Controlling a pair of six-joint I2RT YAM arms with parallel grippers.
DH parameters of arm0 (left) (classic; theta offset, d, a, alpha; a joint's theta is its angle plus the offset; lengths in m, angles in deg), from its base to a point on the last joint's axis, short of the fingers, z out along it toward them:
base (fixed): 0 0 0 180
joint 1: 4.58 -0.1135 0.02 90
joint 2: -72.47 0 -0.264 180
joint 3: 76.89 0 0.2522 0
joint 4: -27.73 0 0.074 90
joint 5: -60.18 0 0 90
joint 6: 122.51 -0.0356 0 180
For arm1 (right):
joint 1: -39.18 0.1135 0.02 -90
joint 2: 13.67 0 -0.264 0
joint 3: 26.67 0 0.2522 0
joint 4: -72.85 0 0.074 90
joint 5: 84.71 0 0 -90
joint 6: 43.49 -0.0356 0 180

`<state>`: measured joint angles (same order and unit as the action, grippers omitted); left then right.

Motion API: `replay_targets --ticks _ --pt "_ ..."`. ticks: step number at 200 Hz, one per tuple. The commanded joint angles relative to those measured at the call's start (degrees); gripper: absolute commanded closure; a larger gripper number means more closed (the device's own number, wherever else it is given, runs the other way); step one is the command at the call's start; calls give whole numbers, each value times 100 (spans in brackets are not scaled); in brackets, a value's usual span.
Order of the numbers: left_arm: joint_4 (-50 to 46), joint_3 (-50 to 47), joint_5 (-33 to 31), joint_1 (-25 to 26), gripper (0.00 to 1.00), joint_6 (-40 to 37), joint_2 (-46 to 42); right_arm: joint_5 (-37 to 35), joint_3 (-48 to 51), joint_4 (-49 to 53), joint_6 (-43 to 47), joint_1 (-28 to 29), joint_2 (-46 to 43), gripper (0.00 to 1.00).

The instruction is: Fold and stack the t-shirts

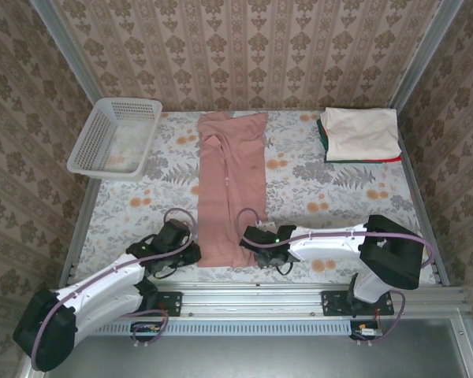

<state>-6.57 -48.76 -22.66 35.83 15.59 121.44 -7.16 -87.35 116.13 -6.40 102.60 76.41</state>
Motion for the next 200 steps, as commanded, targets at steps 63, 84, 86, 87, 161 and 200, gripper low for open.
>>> replay_targets --ticks 63,84,86,87,161,200 --pt "488 -339 369 64 100 71 8 -89 655 -221 -309 -43 -785 95" --pt "351 -390 322 58 100 125 -158 -20 794 -266 -331 -84 -879 88" --pt "342 -402 326 58 100 135 -175 -14 815 -279 -345 -91 -896 86" --pt "341 -414 328 57 100 141 -185 -13 824 -288 -348 -96 -905 85" --pt "240 -369 394 109 47 271 -684 263 708 -855 -31 -305 -887 55" --pt "421 -295 337 185 33 194 -486 74 505 -611 -13 -488 -365 59"
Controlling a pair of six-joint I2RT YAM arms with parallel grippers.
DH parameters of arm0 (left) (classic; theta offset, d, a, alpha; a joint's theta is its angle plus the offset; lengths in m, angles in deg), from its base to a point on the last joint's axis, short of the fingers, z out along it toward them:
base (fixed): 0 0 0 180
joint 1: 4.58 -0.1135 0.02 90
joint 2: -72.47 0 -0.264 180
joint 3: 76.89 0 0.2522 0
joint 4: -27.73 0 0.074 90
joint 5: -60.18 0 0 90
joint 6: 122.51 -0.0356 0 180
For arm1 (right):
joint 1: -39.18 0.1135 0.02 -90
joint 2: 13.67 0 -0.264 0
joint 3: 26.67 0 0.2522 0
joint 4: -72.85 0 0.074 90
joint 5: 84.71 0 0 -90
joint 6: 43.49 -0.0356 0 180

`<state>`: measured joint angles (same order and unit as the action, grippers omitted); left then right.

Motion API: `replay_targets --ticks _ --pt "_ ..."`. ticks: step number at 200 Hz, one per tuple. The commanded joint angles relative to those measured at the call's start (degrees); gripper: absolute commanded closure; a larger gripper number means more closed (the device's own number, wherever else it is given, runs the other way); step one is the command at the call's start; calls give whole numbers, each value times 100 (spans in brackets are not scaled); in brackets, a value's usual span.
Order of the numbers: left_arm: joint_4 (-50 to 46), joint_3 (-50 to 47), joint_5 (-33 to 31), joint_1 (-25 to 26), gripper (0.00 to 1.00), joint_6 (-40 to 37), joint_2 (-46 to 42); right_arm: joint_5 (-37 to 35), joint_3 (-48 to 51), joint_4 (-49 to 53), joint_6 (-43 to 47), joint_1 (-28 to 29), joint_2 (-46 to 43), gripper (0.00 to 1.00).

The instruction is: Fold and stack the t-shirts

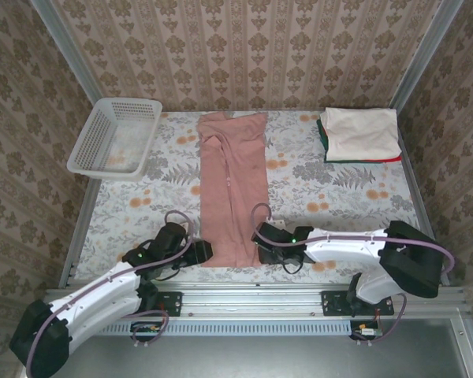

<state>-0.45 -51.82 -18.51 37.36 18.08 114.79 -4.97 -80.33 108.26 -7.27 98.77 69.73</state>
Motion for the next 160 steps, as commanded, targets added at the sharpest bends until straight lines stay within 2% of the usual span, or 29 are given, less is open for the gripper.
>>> replay_targets --ticks 1,34,45,81,92,100,108,123,136,152,160 --pt "-184 7 -78 33 33 -61 188 -157 -204 205 72 -105 320 60" --pt "56 -119 -92 34 33 -127 522 -517 -421 1048 -48 -96 399 79" --pt "96 -154 -149 32 36 -147 591 -540 -369 1109 -71 -87 257 85" --pt "254 -191 -192 12 54 -225 748 -452 -166 948 -44 -95 -175 92" --pt "320 -222 -169 5 57 -217 773 -454 -137 971 -61 -95 -222 93" --pt "359 -226 -156 5 57 -207 786 -429 -111 948 -65 -97 -231 91" --pt "369 -237 -131 -1 57 -193 785 -354 -84 938 -66 -97 -243 84" --pt "354 -260 -88 1 56 -168 748 -252 -13 778 -91 -84 -296 82" --pt "352 -293 -46 9 55 -122 696 -246 87 758 -164 -84 -324 75" --pt "393 -371 -9 49 51 -17 604 138 371 140 -173 -88 -639 60" --pt "391 -392 18 93 50 11 555 363 506 -198 -206 -88 -655 58"
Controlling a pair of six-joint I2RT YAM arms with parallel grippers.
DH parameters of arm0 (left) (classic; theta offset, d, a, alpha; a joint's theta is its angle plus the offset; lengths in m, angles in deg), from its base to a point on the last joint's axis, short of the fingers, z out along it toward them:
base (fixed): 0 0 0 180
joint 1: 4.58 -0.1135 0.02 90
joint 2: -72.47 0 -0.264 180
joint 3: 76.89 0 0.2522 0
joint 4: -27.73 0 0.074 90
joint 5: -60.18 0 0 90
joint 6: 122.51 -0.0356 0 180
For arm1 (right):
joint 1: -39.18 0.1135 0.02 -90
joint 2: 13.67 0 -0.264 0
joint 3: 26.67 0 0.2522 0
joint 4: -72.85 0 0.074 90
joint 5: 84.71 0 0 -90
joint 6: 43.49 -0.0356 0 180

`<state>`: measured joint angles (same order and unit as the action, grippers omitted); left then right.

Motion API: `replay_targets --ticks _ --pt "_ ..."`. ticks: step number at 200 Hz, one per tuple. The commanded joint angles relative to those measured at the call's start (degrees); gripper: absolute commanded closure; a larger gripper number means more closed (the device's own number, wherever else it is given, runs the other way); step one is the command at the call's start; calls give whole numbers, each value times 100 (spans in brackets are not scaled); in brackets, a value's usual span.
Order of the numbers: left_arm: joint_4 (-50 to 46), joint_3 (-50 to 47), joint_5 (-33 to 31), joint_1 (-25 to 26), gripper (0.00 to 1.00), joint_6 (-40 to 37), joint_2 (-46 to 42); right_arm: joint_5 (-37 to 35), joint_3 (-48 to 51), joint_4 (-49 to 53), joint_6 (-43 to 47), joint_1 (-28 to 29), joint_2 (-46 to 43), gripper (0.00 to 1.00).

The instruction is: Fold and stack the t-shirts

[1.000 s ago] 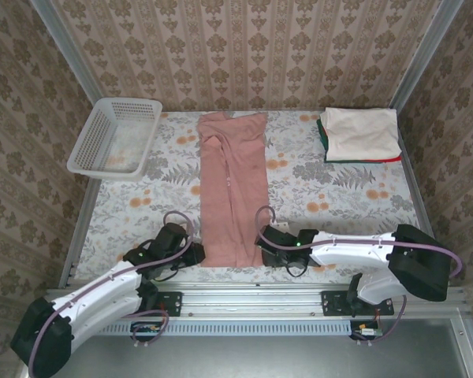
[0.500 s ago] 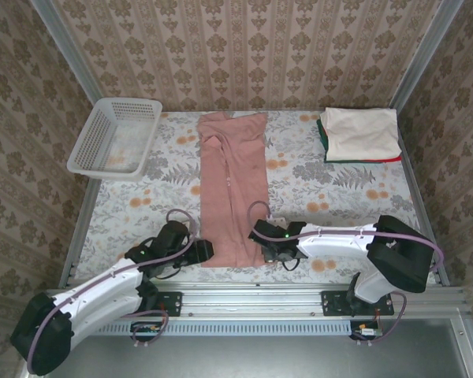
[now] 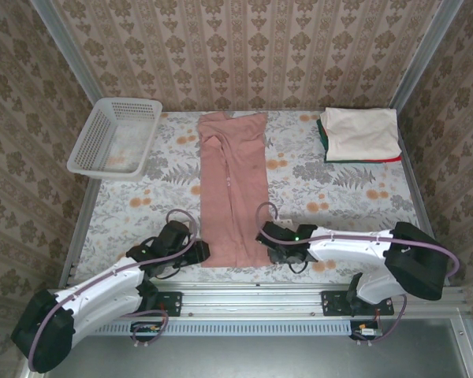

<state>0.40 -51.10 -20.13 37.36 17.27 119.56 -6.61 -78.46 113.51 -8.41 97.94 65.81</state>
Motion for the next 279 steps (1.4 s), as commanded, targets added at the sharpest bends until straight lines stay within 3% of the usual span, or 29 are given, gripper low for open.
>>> replay_targets --ticks 1,44,78,114,148,181,206,234,279 --pt "303 -464 181 94 50 101 75 542 333 -757 -100 -5 -265 58" --pt "218 -500 152 454 54 342 -177 889 573 -1592 -309 21 -94 59" --pt "-282 -239 185 554 64 288 -394 787 363 -1391 -237 48 162 64" --pt "-812 3 187 604 64 231 -526 656 128 -1148 -186 90 113 67" --pt "-1620 340 -255 798 61 339 -484 332 -231 -457 -231 100 281 67" --pt "-1126 191 -153 801 61 383 -323 570 -241 -725 -208 122 529 67" --pt "-611 132 -92 802 70 447 -134 560 -191 -713 -273 153 537 69" --pt "-218 145 -62 799 71 447 86 348 -72 -381 -403 179 200 68" --pt "-214 304 -204 783 59 318 311 227 94 -186 -399 179 -107 60"
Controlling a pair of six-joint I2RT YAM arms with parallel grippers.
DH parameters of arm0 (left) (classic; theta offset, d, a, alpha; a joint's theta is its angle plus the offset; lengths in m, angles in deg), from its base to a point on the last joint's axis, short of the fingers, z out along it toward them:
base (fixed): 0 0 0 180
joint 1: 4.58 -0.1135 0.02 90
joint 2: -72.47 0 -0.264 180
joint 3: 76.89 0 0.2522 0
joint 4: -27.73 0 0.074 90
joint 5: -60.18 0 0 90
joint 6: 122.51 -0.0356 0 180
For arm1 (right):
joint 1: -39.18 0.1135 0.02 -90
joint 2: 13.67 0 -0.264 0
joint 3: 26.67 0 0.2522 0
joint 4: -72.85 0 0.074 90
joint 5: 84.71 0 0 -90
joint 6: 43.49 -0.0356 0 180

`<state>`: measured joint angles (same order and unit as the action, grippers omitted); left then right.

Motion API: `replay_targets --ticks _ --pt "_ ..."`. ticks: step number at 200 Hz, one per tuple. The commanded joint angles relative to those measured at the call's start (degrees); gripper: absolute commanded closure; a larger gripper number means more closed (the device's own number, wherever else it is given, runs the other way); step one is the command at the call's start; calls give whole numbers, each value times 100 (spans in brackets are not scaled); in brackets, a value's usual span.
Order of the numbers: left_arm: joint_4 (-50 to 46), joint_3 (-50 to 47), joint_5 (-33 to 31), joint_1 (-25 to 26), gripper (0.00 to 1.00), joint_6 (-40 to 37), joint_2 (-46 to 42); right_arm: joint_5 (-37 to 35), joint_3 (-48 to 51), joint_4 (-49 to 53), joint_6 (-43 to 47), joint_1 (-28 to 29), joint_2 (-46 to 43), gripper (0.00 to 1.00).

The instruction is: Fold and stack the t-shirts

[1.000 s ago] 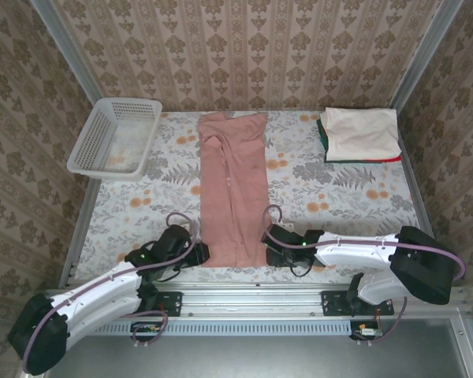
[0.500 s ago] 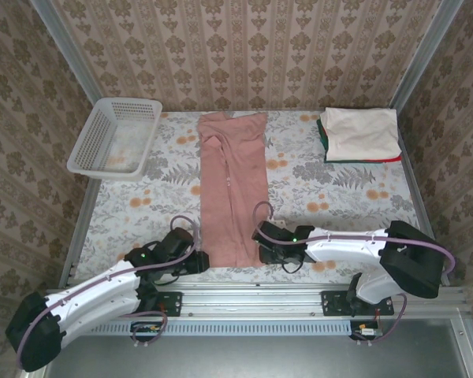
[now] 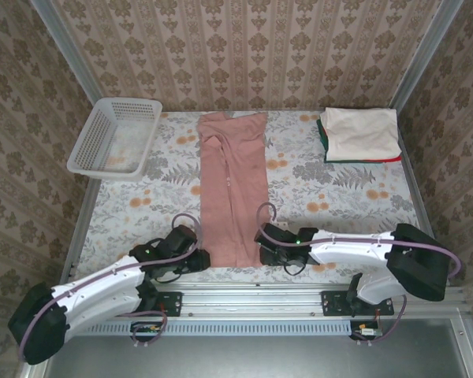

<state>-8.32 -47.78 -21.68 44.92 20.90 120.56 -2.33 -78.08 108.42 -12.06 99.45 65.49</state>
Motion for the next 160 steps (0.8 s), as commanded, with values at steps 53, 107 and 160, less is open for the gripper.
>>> replay_targets --ticks 53,107,160 --pt "928 -74 88 27 80 -72 454 112 -26 -205 64 59 388 66" --pt "45 279 -5 -3 100 -185 -463 -296 -153 574 -10 73 -285 100" --pt "-563 890 -72 -365 100 -460 -1139 -560 -603 1270 378 -189 -1157 100"
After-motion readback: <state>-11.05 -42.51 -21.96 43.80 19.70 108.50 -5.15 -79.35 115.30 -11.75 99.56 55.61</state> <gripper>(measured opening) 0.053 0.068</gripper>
